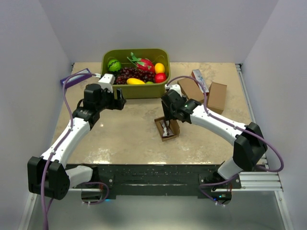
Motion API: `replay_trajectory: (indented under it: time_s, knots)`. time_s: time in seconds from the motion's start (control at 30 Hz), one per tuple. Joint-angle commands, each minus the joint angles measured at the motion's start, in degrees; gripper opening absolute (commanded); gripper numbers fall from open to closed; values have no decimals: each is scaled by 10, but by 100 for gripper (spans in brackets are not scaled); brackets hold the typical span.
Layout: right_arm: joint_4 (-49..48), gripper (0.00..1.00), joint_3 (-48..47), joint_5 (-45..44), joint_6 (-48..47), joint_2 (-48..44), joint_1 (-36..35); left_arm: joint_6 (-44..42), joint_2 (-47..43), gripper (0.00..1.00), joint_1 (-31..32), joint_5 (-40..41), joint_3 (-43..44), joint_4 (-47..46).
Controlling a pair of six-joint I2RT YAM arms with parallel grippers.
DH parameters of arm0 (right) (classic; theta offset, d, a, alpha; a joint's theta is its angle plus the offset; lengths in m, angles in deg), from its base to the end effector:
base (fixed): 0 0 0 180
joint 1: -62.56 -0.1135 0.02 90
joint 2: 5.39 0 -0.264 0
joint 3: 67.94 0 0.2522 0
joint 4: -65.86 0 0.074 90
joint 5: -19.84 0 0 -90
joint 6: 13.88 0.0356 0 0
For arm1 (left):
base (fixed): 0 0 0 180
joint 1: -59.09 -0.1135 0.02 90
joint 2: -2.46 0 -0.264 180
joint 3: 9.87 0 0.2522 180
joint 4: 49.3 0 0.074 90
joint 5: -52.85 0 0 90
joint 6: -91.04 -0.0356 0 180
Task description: Fold the paper box
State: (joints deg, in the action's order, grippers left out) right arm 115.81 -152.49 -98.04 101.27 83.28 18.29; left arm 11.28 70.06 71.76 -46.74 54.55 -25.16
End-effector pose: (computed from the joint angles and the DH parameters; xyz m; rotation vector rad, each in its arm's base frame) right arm 0.2460 0.2166 0.2739 -0.2048 2.3601 -0.0458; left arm 0.2603 -0.0646 0.2935 0.1492 2.0612 -0.4193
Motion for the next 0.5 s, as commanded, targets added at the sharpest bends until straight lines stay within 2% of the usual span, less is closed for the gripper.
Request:
replay_trajectory:
  time_s: [0.0,0.1,0.13,0.2,0.23,0.3,0.37,0.47]
  knots:
    - [-27,62,13,34,-79,12,9,-12,1,81,0,-13,-4,-11]
    - [-62,49,16,93,-127,17,9,-12,0,81,0,-14,-3,-11]
    - [-76,40,14,106,-137,17,9,-13,0,81,0,-15,-3,-10]
    - [-87,35,8,133,-163,20,9,-13,-1,81,0,-15,-2,-10]
    - [-95,26,6,139,-172,22,9,-13,-1,81,0,-16,-1,-10]
    - [-102,17,-1,165,-203,29,9,-12,0,81,0,-19,-2,-11]
    - [-117,10,-5,188,-234,35,9,-11,2,81,0,-24,-2,-12]
    - [-130,6,-15,242,-276,49,9,-9,3,81,0,-29,-2,-13]
